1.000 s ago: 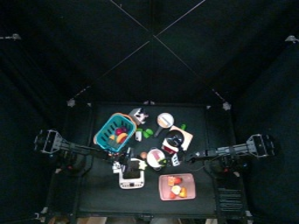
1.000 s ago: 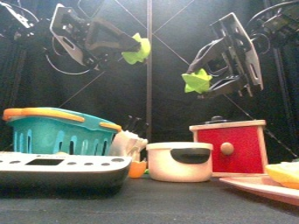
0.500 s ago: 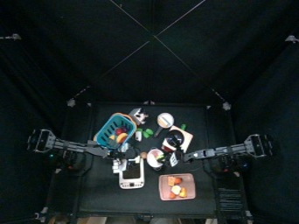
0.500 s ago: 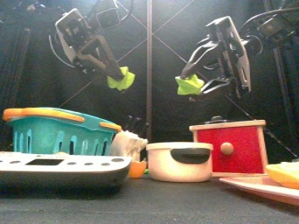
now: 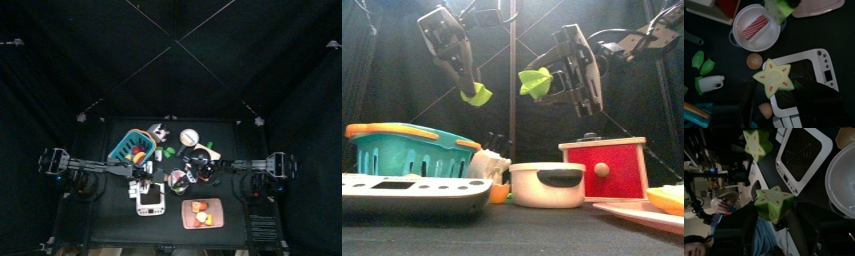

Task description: Assemble starfruit

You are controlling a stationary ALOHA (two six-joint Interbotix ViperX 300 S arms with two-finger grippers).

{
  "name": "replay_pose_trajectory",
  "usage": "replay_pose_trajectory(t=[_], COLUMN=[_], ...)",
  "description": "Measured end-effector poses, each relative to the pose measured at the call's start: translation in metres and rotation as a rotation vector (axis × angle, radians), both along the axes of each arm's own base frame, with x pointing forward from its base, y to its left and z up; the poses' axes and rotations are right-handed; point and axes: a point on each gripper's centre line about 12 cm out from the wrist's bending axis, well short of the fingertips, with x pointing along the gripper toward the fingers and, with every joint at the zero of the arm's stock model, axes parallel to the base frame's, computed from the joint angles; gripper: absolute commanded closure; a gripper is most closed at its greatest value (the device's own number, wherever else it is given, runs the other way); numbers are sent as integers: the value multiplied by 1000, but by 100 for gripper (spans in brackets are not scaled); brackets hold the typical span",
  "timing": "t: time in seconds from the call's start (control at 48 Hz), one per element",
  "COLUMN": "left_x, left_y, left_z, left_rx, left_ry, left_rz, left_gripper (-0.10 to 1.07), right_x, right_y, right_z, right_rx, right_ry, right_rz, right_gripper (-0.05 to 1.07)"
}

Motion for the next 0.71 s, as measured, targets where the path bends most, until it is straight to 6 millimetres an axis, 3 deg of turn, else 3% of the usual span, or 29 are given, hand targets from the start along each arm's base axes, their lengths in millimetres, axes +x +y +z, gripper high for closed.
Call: replay_pose_trajectory(t=[0.104, 0.312, 0.521, 0.708], left_x=[5, 18, 25, 27], left_y=[0, -1, 0, -2], left_z=[-4, -5, -18, -18], left_rx=[17, 59, 88, 180], left_ry=[39, 79, 153, 151], left_rz=[-28, -87, -108, -153], left_gripper=[28, 28, 28, 28], right_x=[6, 23, 37, 42], right_y=[-8, -4, -3, -9], right_z=[-5, -10, -8, -12], right_rx=[46, 177, 277, 453], right_ry=[-4, -35, -66, -78], right_rz=[29, 177, 262, 181], right_gripper=[39, 39, 39, 39])
